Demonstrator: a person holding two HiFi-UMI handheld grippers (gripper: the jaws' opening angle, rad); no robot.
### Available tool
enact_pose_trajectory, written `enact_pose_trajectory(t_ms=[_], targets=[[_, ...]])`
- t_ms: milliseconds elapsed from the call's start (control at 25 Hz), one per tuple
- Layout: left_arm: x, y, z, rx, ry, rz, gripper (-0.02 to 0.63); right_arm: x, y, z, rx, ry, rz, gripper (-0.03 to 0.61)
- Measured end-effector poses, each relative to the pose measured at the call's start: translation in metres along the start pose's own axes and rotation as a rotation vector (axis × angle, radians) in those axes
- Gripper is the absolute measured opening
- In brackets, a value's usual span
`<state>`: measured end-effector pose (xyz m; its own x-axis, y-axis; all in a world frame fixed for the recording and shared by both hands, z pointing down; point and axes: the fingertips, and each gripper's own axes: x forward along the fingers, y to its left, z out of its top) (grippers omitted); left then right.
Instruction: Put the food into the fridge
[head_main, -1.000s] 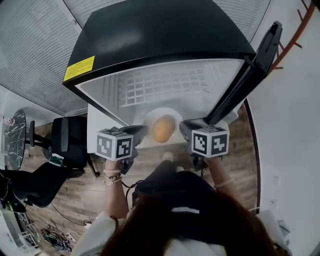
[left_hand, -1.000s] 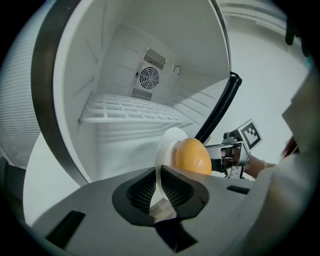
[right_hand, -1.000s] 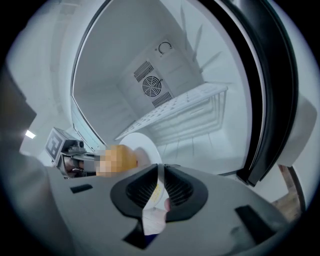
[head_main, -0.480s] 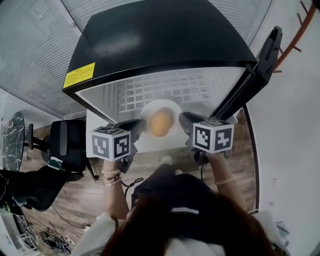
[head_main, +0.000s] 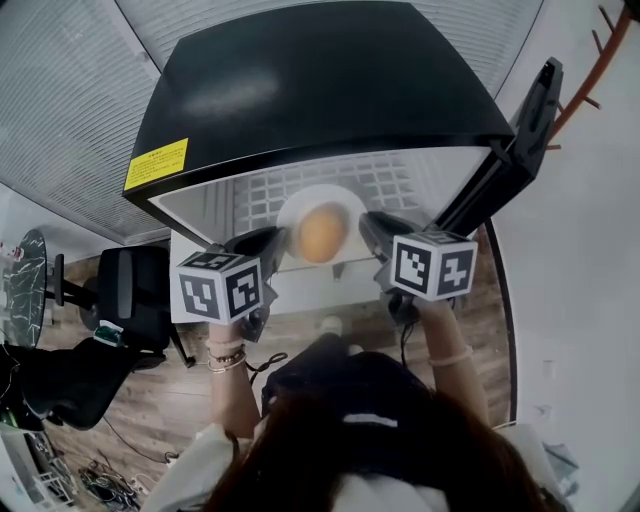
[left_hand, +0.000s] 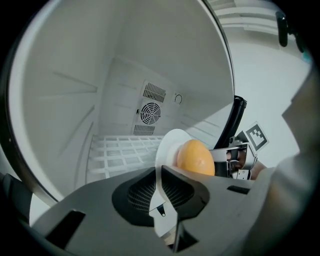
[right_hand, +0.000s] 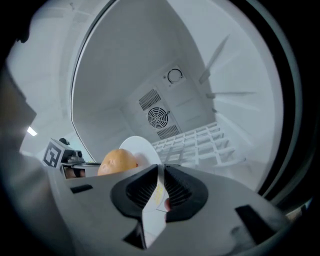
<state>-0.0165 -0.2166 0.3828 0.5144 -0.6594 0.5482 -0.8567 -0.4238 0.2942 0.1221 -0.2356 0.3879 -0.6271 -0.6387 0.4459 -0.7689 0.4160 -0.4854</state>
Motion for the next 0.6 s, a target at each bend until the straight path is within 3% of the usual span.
enact_pose_trajectory(t_ms=[320, 600], targets=[[0.008, 0.007, 0.018, 0.006, -0.046, 0.032, 0.043, 0.008, -0.003, 0.017, 0.000, -0.032, -0.018, 0.043], [0.011, 0.013, 0.034, 0.076, -0.082, 0.079, 0.048, 0.015, -0.002, 0.031, -0.011, -0.060, -0.023, 0.043]])
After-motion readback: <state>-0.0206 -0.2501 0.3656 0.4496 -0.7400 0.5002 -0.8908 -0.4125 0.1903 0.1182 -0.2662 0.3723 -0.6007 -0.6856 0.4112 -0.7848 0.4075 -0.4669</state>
